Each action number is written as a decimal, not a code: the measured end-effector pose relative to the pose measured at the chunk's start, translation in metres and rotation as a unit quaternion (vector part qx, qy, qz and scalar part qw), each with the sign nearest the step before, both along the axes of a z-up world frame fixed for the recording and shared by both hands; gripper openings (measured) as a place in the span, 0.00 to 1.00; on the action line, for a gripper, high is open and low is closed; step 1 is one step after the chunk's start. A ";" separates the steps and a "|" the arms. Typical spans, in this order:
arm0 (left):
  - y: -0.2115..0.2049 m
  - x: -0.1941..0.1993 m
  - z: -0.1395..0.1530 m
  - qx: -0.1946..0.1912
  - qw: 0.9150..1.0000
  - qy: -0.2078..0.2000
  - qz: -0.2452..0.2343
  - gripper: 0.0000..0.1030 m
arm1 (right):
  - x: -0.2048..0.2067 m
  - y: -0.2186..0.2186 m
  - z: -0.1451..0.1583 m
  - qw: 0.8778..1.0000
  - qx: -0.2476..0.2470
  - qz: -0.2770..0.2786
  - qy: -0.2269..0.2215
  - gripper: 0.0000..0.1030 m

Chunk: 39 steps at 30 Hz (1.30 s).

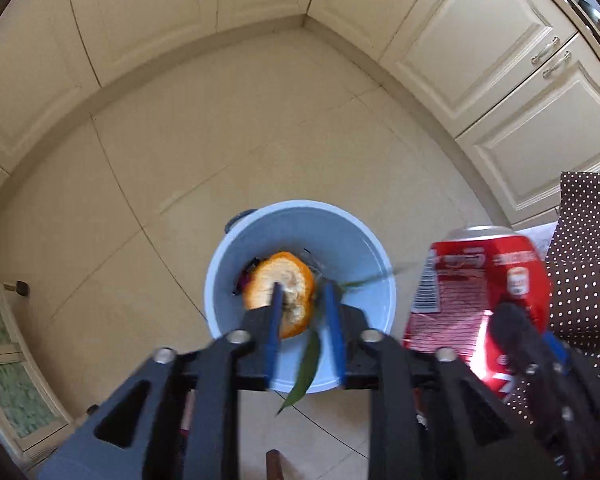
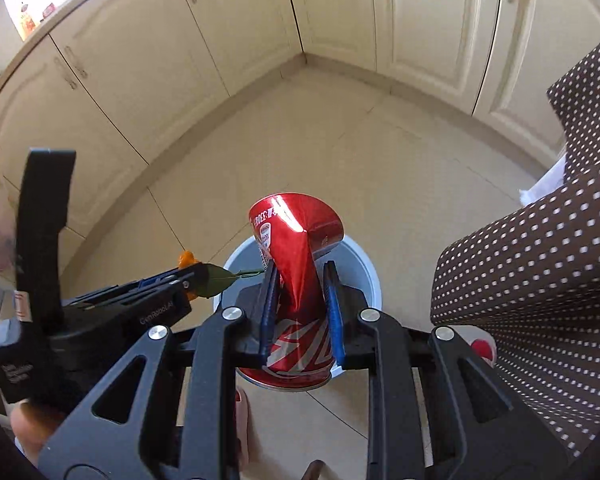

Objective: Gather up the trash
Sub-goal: 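Open both tools to drop the can and orange peel into the bucket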

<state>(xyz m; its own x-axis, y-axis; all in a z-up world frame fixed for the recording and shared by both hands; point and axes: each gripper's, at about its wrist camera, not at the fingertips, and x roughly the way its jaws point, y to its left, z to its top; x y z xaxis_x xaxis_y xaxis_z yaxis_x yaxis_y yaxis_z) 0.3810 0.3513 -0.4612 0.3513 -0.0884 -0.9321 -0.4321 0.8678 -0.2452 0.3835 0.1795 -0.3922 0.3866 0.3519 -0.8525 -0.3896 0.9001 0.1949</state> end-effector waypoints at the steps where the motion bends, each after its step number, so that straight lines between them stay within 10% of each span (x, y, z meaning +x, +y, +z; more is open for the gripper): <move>1: 0.001 0.001 -0.002 -0.004 1.000 0.003 0.001 0.38 | 0.000 0.000 -0.003 1.000 0.000 -0.001 0.002 0.22; 16: 0.011 -0.008 0.000 0.012 1.000 0.023 0.018 0.64 | 0.007 0.013 -0.043 0.999 -0.011 -0.007 0.039 0.22; 39: 0.017 -0.010 0.001 0.030 0.999 0.020 0.019 0.66 | 0.025 0.035 -0.079 0.998 -0.010 -0.025 0.062 0.24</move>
